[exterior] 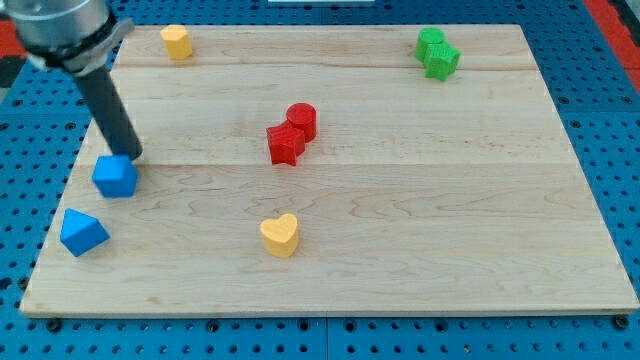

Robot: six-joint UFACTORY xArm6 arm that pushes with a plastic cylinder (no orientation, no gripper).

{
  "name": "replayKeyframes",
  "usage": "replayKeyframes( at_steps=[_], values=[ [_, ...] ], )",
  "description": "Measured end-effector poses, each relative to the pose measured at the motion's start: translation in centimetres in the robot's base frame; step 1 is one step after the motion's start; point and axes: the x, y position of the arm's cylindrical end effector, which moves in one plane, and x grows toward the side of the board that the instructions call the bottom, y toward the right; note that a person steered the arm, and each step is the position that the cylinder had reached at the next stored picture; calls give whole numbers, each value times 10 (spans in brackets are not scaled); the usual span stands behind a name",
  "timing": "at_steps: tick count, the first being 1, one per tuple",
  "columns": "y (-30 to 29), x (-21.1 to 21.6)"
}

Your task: Place the heart to the center right

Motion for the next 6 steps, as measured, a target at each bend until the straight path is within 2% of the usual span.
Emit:
replayKeyframes(
  at_steps=[2,3,4,5,6],
  values=[
    [10,47],
    [75,75],
    [90,111],
    [171,111],
    [239,87]
  ],
)
